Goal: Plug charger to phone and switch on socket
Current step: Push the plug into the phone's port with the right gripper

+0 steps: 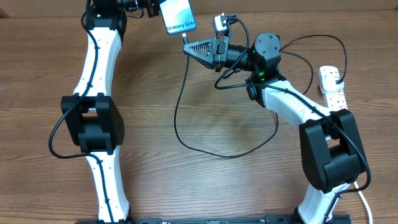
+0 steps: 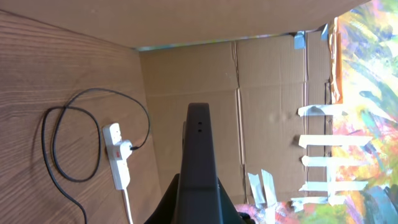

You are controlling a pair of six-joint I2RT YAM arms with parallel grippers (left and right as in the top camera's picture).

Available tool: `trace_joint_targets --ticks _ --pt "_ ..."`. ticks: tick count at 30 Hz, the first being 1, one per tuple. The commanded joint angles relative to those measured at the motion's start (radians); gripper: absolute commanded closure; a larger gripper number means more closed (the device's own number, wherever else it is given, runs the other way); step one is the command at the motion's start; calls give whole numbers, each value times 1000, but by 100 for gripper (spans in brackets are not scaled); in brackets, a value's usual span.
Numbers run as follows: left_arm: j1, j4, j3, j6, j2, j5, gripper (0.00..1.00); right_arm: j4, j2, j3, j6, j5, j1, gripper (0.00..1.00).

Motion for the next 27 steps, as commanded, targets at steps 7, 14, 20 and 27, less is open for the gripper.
trace_joint_targets --ticks 7,14,20,27 --pt "-13 7 23 24 -8 39 96 3 -3 9 -4 -16 -17 96" --pt "-13 7 23 27 -8 41 96 3 -3 9 -4 -15 -17 96" --pt "-29 7 23 43 -8 42 96 3 -3 9 0 -15 -17 96" --pt "-34 6 23 46 -8 50 96 3 -3 9 4 -15 -23 96"
